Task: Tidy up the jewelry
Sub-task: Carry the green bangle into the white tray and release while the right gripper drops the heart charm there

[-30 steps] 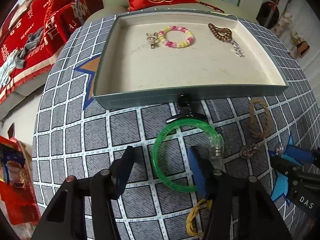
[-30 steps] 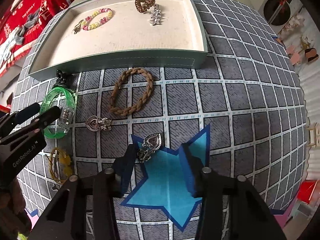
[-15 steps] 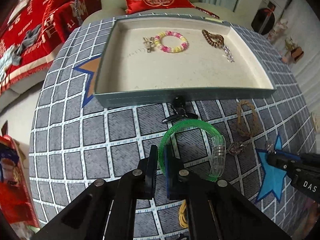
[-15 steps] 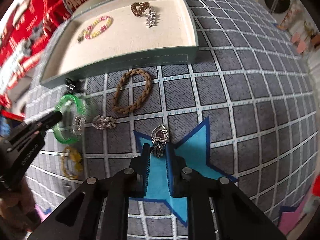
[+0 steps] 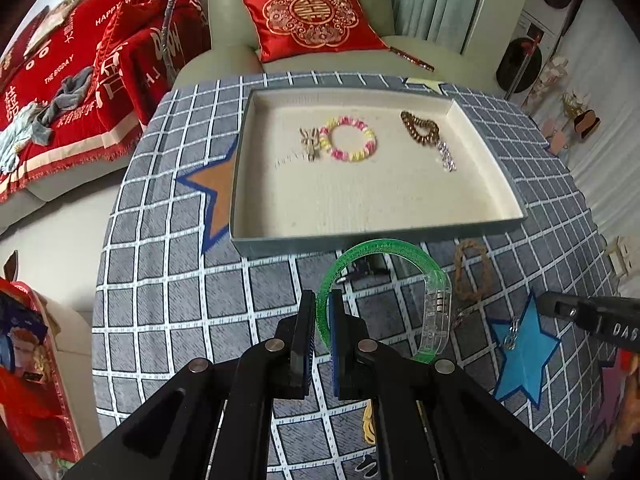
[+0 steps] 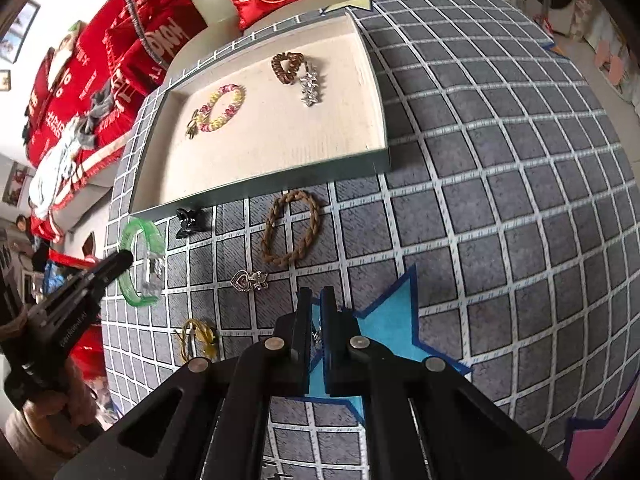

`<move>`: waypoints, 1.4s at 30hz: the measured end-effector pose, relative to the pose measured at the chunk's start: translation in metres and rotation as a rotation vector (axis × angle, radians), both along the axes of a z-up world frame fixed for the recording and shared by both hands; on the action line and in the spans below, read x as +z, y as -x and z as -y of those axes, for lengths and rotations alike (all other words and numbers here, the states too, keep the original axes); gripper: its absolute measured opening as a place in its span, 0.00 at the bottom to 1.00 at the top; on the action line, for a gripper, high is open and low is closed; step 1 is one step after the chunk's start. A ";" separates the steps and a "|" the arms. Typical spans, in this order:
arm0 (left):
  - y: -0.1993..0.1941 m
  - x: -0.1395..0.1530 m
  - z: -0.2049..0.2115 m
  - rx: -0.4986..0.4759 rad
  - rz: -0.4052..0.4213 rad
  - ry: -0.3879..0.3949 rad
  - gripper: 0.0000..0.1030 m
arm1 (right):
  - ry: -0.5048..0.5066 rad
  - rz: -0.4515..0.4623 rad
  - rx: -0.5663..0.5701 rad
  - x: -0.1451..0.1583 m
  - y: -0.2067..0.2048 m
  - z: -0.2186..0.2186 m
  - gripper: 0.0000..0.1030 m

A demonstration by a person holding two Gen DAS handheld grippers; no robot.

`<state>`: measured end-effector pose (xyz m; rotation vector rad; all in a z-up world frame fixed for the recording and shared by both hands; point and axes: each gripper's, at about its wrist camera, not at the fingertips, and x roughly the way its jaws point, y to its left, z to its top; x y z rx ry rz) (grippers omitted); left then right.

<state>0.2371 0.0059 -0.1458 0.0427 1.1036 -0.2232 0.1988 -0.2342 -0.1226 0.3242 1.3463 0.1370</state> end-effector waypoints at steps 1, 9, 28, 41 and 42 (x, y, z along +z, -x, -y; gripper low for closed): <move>-0.002 0.000 0.000 0.002 0.001 0.003 0.20 | 0.008 -0.012 0.020 -0.003 0.001 -0.001 0.05; 0.003 -0.005 0.004 0.002 -0.013 0.008 0.20 | 0.139 -0.032 0.140 -0.023 0.013 -0.031 0.65; 0.003 -0.001 0.001 0.009 -0.010 0.010 0.20 | 0.032 -0.021 0.032 -0.010 0.004 -0.012 0.15; -0.028 0.017 0.006 0.021 0.046 0.008 0.20 | -0.031 0.126 0.057 0.042 -0.061 -0.018 0.15; -0.030 0.017 0.006 0.024 0.046 0.010 0.20 | -0.034 0.132 0.061 0.043 -0.065 -0.019 0.15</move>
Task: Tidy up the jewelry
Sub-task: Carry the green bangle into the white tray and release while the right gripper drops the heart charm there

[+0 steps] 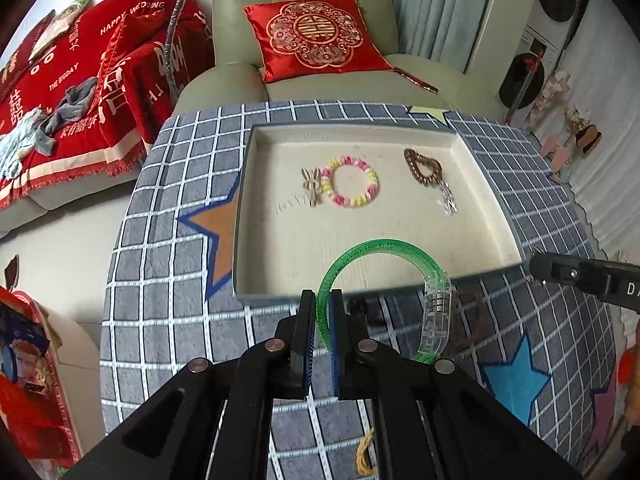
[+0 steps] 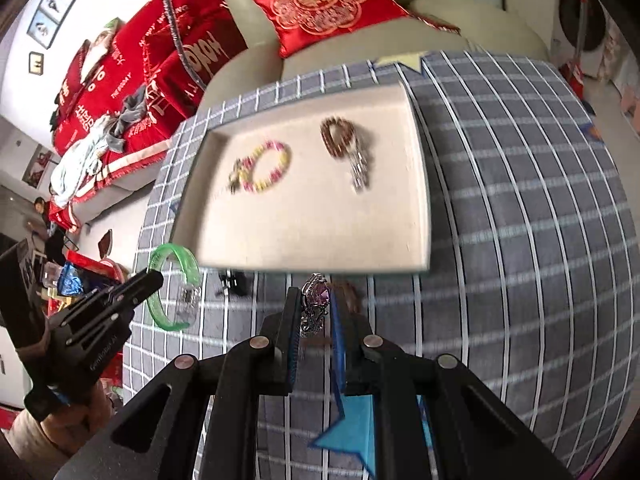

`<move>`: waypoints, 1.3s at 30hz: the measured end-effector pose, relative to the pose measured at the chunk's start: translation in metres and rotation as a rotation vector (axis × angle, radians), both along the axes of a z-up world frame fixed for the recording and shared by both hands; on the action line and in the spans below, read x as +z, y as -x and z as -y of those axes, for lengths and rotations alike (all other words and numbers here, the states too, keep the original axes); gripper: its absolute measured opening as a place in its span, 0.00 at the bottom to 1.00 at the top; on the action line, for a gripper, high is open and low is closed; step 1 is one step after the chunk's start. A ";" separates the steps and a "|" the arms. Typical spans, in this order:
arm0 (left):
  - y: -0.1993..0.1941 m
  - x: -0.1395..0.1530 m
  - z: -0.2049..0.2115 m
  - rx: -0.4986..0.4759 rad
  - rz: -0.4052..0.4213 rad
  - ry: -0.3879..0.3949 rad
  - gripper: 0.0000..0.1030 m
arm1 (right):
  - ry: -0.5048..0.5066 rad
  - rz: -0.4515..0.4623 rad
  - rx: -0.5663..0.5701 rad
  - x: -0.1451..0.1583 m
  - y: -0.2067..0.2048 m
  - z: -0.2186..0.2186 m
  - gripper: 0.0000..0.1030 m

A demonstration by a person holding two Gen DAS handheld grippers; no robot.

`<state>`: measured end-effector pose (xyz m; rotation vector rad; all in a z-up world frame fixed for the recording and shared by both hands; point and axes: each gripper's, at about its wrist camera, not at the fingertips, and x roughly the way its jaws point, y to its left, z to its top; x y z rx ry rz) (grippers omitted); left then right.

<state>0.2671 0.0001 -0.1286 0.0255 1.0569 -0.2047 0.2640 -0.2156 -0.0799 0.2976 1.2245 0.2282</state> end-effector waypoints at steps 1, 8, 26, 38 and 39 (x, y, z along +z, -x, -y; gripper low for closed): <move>-0.005 0.000 0.001 0.004 0.000 0.000 0.20 | -0.001 0.004 0.004 -0.001 -0.005 -0.002 0.15; -0.037 -0.008 0.008 0.027 0.004 -0.014 0.20 | -0.022 -0.004 0.018 -0.015 -0.042 -0.009 0.15; -0.094 -0.054 0.021 0.098 -0.098 -0.100 0.20 | -0.043 -0.078 0.041 -0.069 -0.107 -0.016 0.15; -0.112 -0.071 0.038 0.086 -0.104 -0.190 0.21 | 0.044 -0.077 0.044 -0.089 -0.135 -0.013 0.15; -0.112 -0.071 0.039 0.085 -0.092 -0.197 0.21 | 0.044 -0.072 0.045 -0.089 -0.135 -0.013 0.15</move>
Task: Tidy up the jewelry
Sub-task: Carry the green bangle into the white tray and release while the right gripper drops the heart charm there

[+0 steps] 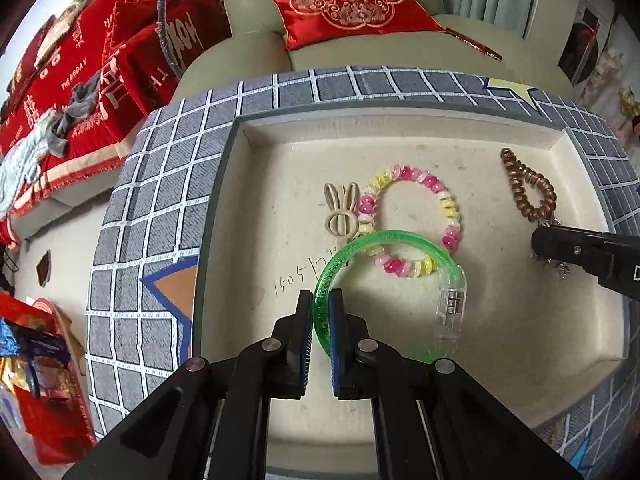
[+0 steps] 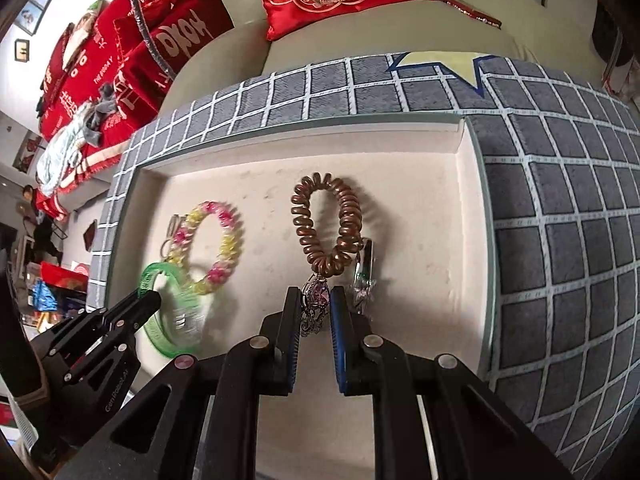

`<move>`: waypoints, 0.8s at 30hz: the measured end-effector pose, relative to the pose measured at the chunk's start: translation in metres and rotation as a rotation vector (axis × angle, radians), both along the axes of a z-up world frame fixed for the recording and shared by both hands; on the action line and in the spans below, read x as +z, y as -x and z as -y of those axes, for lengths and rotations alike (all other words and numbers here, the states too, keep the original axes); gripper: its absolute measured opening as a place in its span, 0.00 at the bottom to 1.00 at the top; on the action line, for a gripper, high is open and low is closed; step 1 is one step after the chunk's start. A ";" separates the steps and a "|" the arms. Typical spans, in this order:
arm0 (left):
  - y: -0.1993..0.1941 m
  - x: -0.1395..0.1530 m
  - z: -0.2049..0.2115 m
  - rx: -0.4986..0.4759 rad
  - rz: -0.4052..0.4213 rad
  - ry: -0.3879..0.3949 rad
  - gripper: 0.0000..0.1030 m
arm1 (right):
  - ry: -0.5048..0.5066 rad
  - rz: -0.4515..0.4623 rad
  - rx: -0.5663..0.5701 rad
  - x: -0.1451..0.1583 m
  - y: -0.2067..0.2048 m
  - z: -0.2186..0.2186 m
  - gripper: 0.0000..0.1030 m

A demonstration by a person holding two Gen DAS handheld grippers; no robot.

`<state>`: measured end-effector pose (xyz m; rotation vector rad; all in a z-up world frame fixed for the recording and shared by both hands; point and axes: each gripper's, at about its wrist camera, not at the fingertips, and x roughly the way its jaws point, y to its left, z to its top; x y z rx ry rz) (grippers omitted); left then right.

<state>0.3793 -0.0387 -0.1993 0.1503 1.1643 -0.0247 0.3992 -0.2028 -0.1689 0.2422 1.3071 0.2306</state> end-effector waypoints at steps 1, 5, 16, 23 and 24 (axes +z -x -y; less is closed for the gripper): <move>-0.001 0.000 0.002 -0.006 0.002 -0.013 0.21 | 0.001 0.001 0.001 0.000 0.001 0.000 0.16; -0.001 0.000 0.005 -0.024 0.006 -0.043 0.21 | 0.008 0.001 0.008 0.000 0.000 -0.001 0.16; 0.000 0.002 0.007 -0.014 0.004 -0.032 0.21 | -0.085 0.016 -0.036 0.021 0.012 0.008 0.55; 0.002 0.009 0.007 -0.017 0.015 -0.019 0.21 | -0.102 0.038 -0.069 0.038 0.035 0.019 0.59; 0.003 0.009 0.007 -0.019 0.016 -0.019 0.21 | -0.103 0.038 -0.073 0.039 0.037 0.021 0.59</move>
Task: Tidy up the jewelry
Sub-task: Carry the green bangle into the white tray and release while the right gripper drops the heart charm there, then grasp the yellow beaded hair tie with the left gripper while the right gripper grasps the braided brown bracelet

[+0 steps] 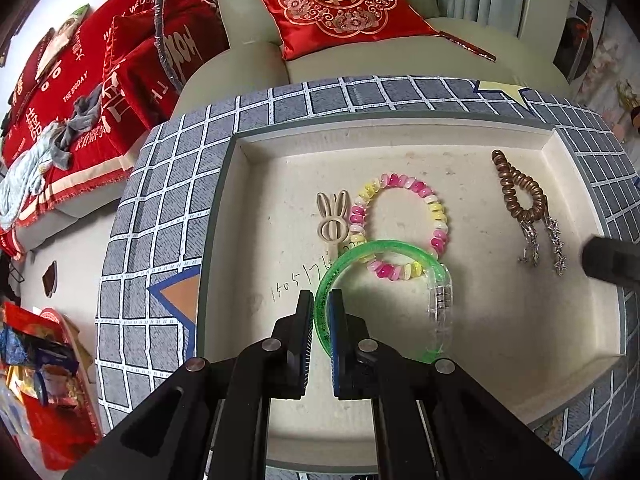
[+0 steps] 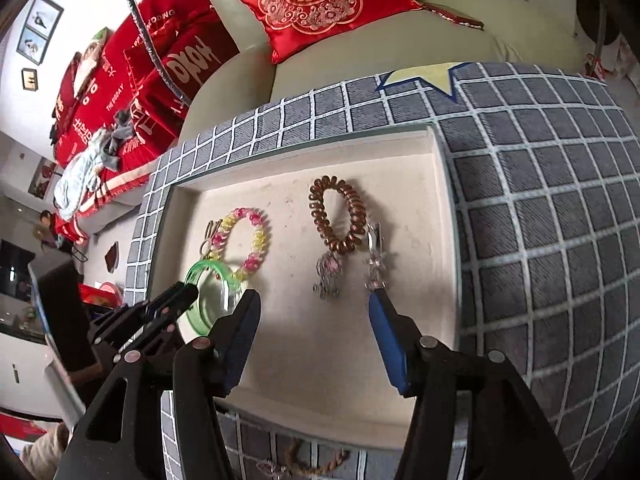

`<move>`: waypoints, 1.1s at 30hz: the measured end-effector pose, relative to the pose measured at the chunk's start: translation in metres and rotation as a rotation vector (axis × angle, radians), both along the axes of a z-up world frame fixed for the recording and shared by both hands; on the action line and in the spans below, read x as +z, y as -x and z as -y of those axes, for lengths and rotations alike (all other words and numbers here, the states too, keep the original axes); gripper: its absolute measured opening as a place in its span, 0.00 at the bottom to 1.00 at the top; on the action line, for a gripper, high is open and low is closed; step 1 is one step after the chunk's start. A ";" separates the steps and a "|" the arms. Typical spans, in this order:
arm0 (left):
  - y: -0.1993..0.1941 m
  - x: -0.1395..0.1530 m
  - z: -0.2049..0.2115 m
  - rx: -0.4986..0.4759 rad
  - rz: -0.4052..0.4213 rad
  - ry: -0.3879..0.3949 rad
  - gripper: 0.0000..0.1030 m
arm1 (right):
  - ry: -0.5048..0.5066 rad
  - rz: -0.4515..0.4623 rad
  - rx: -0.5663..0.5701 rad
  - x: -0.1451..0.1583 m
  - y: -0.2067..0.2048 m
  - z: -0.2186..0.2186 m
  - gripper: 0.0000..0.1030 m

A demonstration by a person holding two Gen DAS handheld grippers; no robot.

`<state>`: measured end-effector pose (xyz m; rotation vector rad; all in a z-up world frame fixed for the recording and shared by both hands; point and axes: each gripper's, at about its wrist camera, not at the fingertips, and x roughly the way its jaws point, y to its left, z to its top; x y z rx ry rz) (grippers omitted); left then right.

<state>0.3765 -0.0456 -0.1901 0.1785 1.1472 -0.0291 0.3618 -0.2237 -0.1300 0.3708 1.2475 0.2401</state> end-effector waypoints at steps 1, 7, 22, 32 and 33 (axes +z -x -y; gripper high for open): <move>0.000 0.001 0.000 -0.002 0.002 0.000 0.21 | -0.001 -0.001 -0.006 0.001 0.004 0.002 0.59; 0.002 0.006 -0.002 -0.004 0.014 0.013 0.21 | 0.005 -0.001 -0.028 0.006 0.021 0.010 0.59; 0.024 0.037 -0.004 -0.028 0.095 0.033 1.00 | -0.025 0.022 -0.046 0.027 0.053 0.008 0.83; 0.051 0.044 -0.011 -0.028 0.072 0.038 1.00 | -0.046 0.102 -0.084 0.046 0.087 0.007 0.87; 0.055 0.044 -0.012 -0.027 0.068 0.038 1.00 | -0.037 0.093 -0.081 0.047 0.090 0.006 0.87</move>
